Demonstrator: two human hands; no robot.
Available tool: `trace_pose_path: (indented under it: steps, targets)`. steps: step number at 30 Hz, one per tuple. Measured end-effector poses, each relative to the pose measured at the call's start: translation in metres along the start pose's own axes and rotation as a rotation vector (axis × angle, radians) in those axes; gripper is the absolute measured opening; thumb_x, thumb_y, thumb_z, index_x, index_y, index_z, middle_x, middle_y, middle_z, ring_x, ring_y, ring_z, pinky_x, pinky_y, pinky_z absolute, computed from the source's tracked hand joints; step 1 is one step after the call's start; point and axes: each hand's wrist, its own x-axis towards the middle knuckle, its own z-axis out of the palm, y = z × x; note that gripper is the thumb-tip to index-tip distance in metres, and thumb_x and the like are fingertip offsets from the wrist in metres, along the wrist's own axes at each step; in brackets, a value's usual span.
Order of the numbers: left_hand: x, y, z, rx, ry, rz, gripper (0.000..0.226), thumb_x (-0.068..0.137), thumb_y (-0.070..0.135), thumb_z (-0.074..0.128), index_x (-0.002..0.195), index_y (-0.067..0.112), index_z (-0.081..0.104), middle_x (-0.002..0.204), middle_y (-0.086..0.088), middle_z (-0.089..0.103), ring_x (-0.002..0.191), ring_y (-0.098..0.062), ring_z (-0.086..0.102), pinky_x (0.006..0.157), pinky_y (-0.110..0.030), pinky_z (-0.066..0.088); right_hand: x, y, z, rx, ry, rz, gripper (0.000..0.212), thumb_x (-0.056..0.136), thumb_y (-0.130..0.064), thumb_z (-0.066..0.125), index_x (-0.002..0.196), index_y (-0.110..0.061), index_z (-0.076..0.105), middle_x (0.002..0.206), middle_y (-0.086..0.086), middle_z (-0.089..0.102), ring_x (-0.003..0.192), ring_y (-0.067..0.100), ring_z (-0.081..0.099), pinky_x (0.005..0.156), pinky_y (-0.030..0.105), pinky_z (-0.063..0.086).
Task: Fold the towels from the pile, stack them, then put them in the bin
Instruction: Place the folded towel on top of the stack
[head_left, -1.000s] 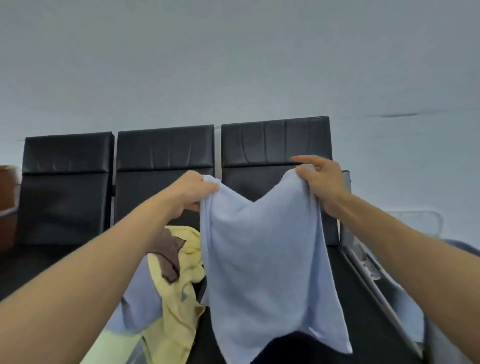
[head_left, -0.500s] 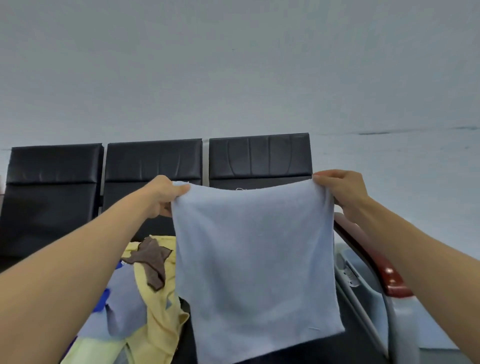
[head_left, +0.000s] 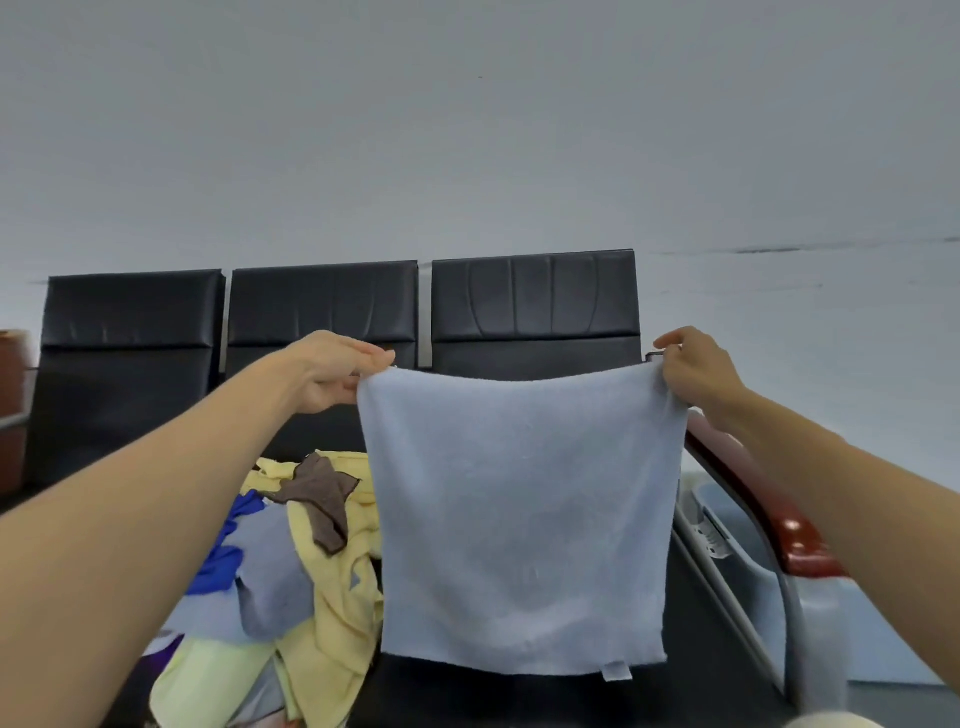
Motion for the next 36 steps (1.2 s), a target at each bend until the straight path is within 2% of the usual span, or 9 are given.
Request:
trace_pose_path:
  steps: [3, 6, 11, 19, 22, 24, 26, 30, 36]
  targets:
    - [0.001, -0.004, -0.005, 0.083, 0.009, 0.057, 0.022, 0.088, -0.003, 0.062, 0.105, 0.011, 0.065, 0.11, -0.01, 0.063, 0.104, -0.026, 0.061, 0.081, -0.036, 0.054, 0.0, 0.003, -0.006, -0.034, -0.006, 0.013, 0.037, 0.097, -0.008, 0.033, 0.127, -0.006, 0.055, 0.133, 0.015, 0.052, 0.121, 0.033, 0.048, 0.099, 0.042, 0.044]
    - [0.004, -0.009, -0.002, 0.292, 0.137, 0.173, 0.022, 0.087, -0.006, 0.061, 0.102, 0.009, 0.065, 0.106, -0.011, 0.061, 0.099, -0.026, 0.061, 0.067, -0.028, 0.055, 0.001, 0.005, -0.01, -0.042, -0.02, 0.031, 0.032, 0.097, -0.007, 0.038, 0.118, -0.004, 0.062, 0.129, 0.015, 0.057, 0.115, 0.033, 0.052, 0.097, 0.044, 0.048]
    - [0.008, -0.015, 0.008, 0.527, 0.238, 0.287, 0.011, 0.089, -0.001, 0.06, 0.09, 0.01, 0.064, 0.095, -0.009, 0.063, 0.087, -0.023, 0.061, 0.061, -0.024, 0.051, 0.005, 0.008, -0.007, 0.113, -0.049, 0.13, 0.024, 0.093, -0.008, 0.049, 0.081, -0.014, 0.069, 0.113, 0.013, 0.064, 0.092, 0.026, 0.053, 0.089, 0.042, 0.051]
    - [0.009, -0.014, 0.009, 0.321, 0.151, 0.039, 0.019, 0.104, 0.012, 0.04, 0.105, 0.005, 0.057, 0.09, -0.01, 0.057, 0.079, -0.023, 0.059, 0.059, -0.03, 0.049, 0.007, 0.008, -0.014, 0.367, -0.163, 0.246, 0.024, 0.095, -0.007, 0.052, 0.074, -0.007, 0.064, 0.091, 0.009, 0.052, 0.073, 0.024, 0.048, 0.066, 0.034, 0.043]
    - [0.004, -0.012, 0.004, 0.274, -0.033, 0.026, 0.033, 0.1, 0.035, 0.048, 0.102, 0.005, 0.061, 0.1, -0.01, 0.061, 0.092, -0.024, 0.06, 0.078, -0.038, 0.05, -0.001, 0.01, -0.016, 0.403, -0.291, 0.155, 0.028, 0.093, -0.029, 0.062, 0.087, -0.003, 0.071, 0.095, 0.011, 0.063, 0.082, 0.025, 0.054, 0.075, 0.036, 0.043]
    - [0.004, -0.016, 0.001, 0.351, -0.12, 0.075, 0.024, 0.091, 0.028, 0.065, 0.101, 0.006, 0.064, 0.104, -0.008, 0.061, 0.098, -0.024, 0.059, 0.08, -0.036, 0.051, -0.005, 0.01, -0.019, 0.301, -0.418, 0.068, 0.025, 0.082, -0.028, 0.076, 0.092, -0.005, 0.074, 0.1, 0.007, 0.071, 0.088, 0.026, 0.064, 0.085, 0.036, 0.05]
    - [0.008, -0.022, 0.001, 0.503, -0.05, 0.152, 0.02, 0.082, 0.015, 0.074, 0.099, 0.008, 0.064, 0.105, -0.008, 0.06, 0.099, -0.025, 0.058, 0.076, -0.033, 0.051, -0.006, 0.012, -0.017, 0.131, -0.47, -0.033, 0.024, 0.072, -0.015, 0.083, 0.093, -0.007, 0.075, 0.097, 0.008, 0.072, 0.093, 0.025, 0.067, 0.09, 0.035, 0.052]
    - [0.014, -0.028, 0.011, 0.678, 0.186, 0.355, 0.012, 0.082, 0.016, 0.075, 0.086, 0.009, 0.066, 0.09, -0.007, 0.061, 0.09, -0.022, 0.057, 0.073, -0.03, 0.04, -0.007, 0.015, -0.002, -0.132, -0.115, -0.248, 0.007, 0.078, -0.008, 0.075, 0.085, -0.009, 0.074, 0.082, 0.007, 0.064, 0.081, 0.022, 0.057, 0.066, 0.024, 0.043]
    - [0.025, -0.032, 0.015, 0.704, 0.343, 0.48, 0.016, 0.079, 0.018, 0.077, 0.09, 0.006, 0.075, 0.084, -0.005, 0.065, 0.085, -0.02, 0.06, 0.075, -0.029, 0.043, -0.001, 0.024, 0.012, -0.278, 0.099, -0.324, 0.009, 0.088, -0.016, 0.067, 0.087, -0.013, 0.075, 0.099, 0.008, 0.057, 0.096, 0.026, 0.055, 0.076, 0.034, 0.041]
